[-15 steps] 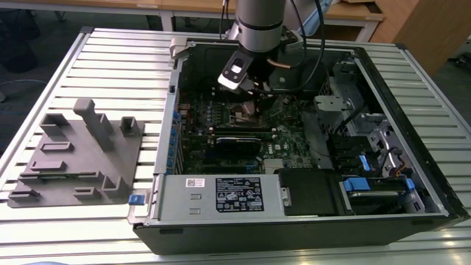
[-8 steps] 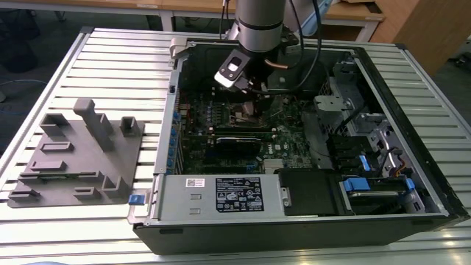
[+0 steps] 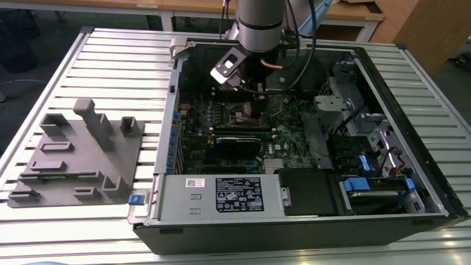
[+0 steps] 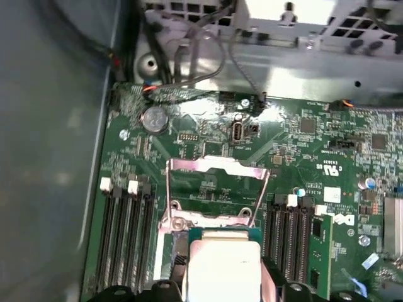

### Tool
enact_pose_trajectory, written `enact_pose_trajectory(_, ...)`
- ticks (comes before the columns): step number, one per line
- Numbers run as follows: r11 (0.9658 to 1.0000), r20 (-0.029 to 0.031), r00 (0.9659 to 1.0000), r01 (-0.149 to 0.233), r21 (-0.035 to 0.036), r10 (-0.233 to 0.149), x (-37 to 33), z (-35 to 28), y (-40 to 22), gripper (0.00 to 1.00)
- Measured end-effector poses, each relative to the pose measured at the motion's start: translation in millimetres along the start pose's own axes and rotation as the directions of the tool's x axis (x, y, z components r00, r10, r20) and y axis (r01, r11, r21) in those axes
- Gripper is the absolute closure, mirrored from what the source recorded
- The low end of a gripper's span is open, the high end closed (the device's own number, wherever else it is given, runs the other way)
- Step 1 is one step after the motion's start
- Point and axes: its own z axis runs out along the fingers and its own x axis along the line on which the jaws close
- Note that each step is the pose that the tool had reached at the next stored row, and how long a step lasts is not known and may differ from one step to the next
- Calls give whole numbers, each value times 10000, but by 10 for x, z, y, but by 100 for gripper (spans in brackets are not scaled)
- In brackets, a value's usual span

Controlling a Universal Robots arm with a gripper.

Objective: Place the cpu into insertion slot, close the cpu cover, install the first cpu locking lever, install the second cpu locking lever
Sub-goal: 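Place the cpu into insertion slot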

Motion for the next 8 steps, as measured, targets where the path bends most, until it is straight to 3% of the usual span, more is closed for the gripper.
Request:
enact_pose_trajectory(3,9988,44,9988,-486,13,485,0,1,0,46)
enact_pose_trajectory(8,9985,43,9985,-549,13,549,0,2,-1,46)
